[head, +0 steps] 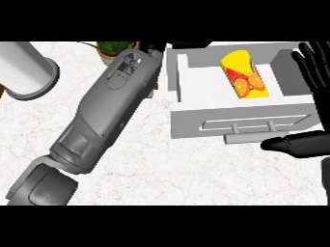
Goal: Pick up the cup, place it into the drawer and close the drawer
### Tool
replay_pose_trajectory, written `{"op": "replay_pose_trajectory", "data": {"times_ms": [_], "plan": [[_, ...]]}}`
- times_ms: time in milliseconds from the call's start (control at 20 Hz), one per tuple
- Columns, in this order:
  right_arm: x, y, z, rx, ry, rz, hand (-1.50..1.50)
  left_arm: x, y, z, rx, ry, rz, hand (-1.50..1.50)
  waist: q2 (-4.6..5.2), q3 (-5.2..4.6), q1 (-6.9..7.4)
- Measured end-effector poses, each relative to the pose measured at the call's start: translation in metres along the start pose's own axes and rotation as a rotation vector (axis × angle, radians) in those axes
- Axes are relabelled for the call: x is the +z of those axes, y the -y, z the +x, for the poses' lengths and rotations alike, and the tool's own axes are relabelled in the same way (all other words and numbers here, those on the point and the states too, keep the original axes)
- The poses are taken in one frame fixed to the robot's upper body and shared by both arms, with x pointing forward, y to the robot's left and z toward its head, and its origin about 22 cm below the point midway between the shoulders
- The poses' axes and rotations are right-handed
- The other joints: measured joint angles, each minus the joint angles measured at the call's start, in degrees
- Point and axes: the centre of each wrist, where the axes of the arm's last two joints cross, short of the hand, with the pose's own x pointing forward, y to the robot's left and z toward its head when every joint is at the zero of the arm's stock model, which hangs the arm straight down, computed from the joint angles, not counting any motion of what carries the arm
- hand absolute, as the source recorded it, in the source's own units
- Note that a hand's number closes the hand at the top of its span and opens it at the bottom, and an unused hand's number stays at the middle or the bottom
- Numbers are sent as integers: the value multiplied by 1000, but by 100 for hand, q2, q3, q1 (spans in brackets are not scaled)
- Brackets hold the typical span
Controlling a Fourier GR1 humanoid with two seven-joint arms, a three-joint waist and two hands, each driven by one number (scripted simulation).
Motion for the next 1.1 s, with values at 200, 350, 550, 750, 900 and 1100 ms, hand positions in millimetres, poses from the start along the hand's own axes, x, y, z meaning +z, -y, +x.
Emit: {"op": "replay_pose_trajectory", "data": {"times_ms": [200,350,550,750,900,1100], "plan": [[-5,-4,0,-6,16,26,-150,-1,5,-9,-59,-74,-20,150,54,4,-179],[-7,-6,3,-16,28,40,-150,4,6,-21,-98,-138,-70,150,80,5,-324],[-12,-11,3,-23,44,72,-150,10,7,-32,-144,-193,-122,150,134,7,-502],[-19,-21,6,-36,58,110,-150,18,5,-44,-163,-210,-138,-150,184,6,-695],[-23,-25,8,-61,72,154,-150,23,4,-50,-107,-205,-132,-150,201,3,-767],[-29,-37,9,-134,95,280,150,23,5,-49,-16,-163,-103,-150,235,0,-851]]}}
